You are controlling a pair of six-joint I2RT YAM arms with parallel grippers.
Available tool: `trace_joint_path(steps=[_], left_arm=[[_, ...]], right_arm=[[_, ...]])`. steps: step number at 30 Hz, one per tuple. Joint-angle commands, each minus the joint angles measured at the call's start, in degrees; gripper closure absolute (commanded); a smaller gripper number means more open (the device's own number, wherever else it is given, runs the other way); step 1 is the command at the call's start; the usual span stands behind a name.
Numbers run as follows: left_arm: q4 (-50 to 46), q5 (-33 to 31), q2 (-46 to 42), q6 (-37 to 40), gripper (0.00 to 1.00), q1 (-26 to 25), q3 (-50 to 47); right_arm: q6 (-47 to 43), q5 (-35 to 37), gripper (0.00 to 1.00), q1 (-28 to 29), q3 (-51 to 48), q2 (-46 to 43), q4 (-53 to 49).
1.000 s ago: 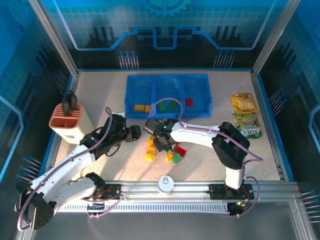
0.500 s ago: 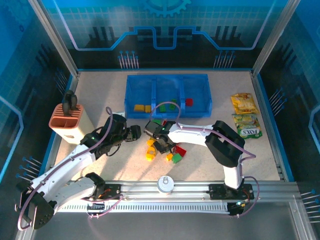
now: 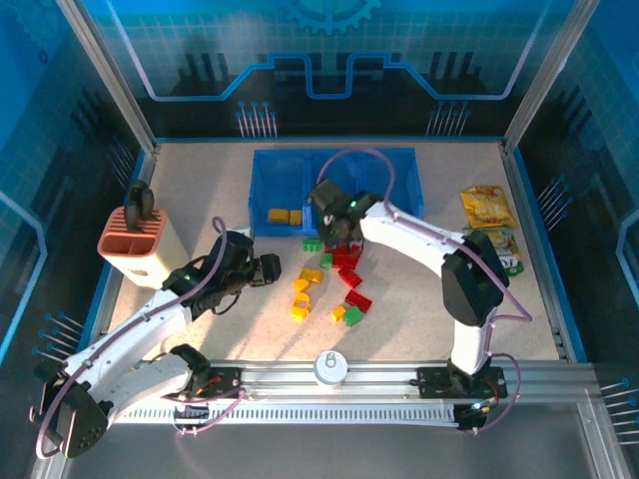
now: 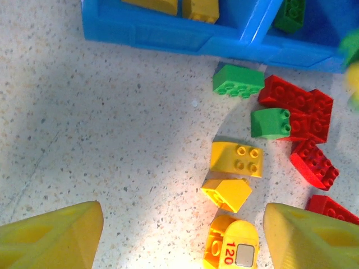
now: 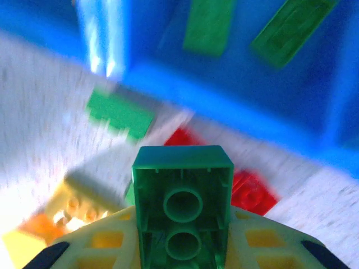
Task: Sort the legos into containers by color
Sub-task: Pick up the lego from the bottom-center of the table, then place the lego in the container.
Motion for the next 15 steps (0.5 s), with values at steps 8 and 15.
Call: trace_joint_path(steps=[8,15], left_arm=[[1.24,-1.38,-1.88,-6.47,0.25,-7.27,-6.38],[3.30,-1.39,-0.88,-7.19,0.25,-8.66,-6.70]], right_arm=[[-2.75,-3.48,0.68,-7.79,22.24,16.74,-8.09],[-1.76,-2.44,0.63,-8.97,32.40,24.25,-11.81]])
